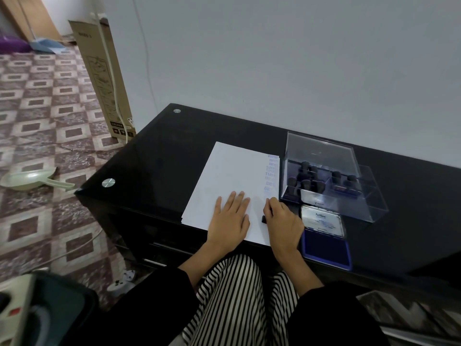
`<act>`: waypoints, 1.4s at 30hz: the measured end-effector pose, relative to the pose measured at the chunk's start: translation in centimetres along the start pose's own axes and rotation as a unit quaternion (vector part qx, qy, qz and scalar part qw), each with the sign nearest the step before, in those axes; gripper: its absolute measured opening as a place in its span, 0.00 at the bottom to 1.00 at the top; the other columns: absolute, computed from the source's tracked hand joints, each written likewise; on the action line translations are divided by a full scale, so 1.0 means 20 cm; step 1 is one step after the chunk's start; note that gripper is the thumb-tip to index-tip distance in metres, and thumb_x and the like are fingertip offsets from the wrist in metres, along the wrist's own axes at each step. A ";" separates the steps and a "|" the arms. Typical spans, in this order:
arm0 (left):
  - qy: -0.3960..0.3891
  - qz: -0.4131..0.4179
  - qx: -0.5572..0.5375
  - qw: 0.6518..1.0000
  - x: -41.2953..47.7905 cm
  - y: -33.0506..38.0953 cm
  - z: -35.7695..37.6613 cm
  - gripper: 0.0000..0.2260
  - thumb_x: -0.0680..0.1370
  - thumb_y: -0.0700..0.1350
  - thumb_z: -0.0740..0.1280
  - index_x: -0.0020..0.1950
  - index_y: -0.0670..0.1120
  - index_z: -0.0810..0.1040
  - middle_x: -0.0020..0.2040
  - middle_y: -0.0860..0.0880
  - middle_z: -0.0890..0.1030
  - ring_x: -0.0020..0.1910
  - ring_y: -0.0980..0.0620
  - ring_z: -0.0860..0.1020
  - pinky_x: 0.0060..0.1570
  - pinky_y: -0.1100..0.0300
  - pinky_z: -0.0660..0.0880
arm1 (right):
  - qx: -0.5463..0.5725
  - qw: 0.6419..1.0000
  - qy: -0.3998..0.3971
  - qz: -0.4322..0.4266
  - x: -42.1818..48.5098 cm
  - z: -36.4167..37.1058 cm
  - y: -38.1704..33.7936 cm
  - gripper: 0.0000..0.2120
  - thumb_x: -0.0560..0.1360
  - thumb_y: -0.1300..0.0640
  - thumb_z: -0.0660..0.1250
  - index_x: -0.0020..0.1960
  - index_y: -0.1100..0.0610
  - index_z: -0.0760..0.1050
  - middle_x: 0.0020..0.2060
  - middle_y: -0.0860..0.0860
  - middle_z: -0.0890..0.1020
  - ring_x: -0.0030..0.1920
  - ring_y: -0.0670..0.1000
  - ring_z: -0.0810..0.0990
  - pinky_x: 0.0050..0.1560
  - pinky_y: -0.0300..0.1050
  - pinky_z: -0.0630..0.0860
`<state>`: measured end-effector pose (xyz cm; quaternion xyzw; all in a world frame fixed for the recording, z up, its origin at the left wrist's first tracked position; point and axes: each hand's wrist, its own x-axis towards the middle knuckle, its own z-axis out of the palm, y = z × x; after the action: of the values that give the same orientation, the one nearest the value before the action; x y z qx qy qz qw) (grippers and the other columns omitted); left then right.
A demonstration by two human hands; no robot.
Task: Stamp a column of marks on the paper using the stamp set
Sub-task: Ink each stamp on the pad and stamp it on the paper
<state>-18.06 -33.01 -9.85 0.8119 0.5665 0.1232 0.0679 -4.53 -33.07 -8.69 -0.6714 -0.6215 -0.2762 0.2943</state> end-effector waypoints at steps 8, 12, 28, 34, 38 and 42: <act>0.003 0.002 0.006 1.000 0.00 0.00 0.00 0.36 0.71 0.55 0.28 0.77 0.47 0.50 0.78 0.50 0.49 0.77 0.51 0.46 0.74 0.50 0.40 | -0.022 1.000 0.020 -0.002 -0.01 0.02 0.00 0.16 0.73 0.54 0.60 0.28 0.55 0.70 0.18 0.48 0.69 0.16 0.47 0.64 0.18 0.35 0.57; 0.003 0.005 0.004 1.000 0.00 0.00 0.01 0.36 0.72 0.55 0.29 0.77 0.47 0.50 0.78 0.49 0.50 0.77 0.50 0.46 0.74 0.49 0.40 | -0.018 0.999 0.028 0.002 -0.01 0.03 0.00 0.16 0.74 0.55 0.61 0.27 0.55 0.69 0.18 0.48 0.68 0.16 0.46 0.63 0.17 0.36 0.58; 0.007 0.004 0.006 1.000 0.00 0.00 0.01 0.35 0.72 0.55 0.30 0.77 0.47 0.51 0.78 0.49 0.50 0.77 0.50 0.47 0.74 0.49 0.40 | 0.006 1.000 0.010 0.007 0.00 0.04 0.00 0.16 0.74 0.54 0.60 0.28 0.55 0.70 0.18 0.48 0.68 0.16 0.46 0.63 0.20 0.33 0.54; 0.001 0.007 0.000 1.000 -0.01 0.00 0.01 0.36 0.72 0.55 0.29 0.77 0.47 0.50 0.78 0.49 0.50 0.77 0.50 0.46 0.73 0.50 0.39 | 0.010 1.000 -0.016 0.017 0.00 0.01 -0.01 0.16 0.73 0.53 0.59 0.28 0.55 0.70 0.18 0.48 0.69 0.16 0.46 0.64 0.20 0.33 0.53; 0.013 0.008 -0.001 1.000 -0.01 0.00 0.01 0.34 0.73 0.55 0.32 0.77 0.46 0.54 0.77 0.48 0.53 0.77 0.49 0.49 0.72 0.50 0.39 | 0.015 0.997 -0.072 0.027 0.01 -0.01 -0.01 0.15 0.73 0.53 0.64 0.28 0.55 0.70 0.18 0.48 0.69 0.15 0.47 0.65 0.20 0.34 0.51; -0.006 0.005 0.007 1.000 -0.01 0.00 0.00 0.37 0.71 0.56 0.29 0.77 0.47 0.50 0.78 0.49 0.50 0.77 0.50 0.46 0.73 0.50 0.39 | 0.030 0.989 -0.138 0.034 0.03 -0.05 -0.01 0.16 0.66 0.56 0.77 0.29 0.56 0.70 0.18 0.49 0.70 0.15 0.47 0.65 0.20 0.32 0.44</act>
<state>-18.00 -33.14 -9.94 0.8162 0.5626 0.1148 0.0644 -4.72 -33.41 -7.62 -0.7145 -0.6413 -0.1516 0.2349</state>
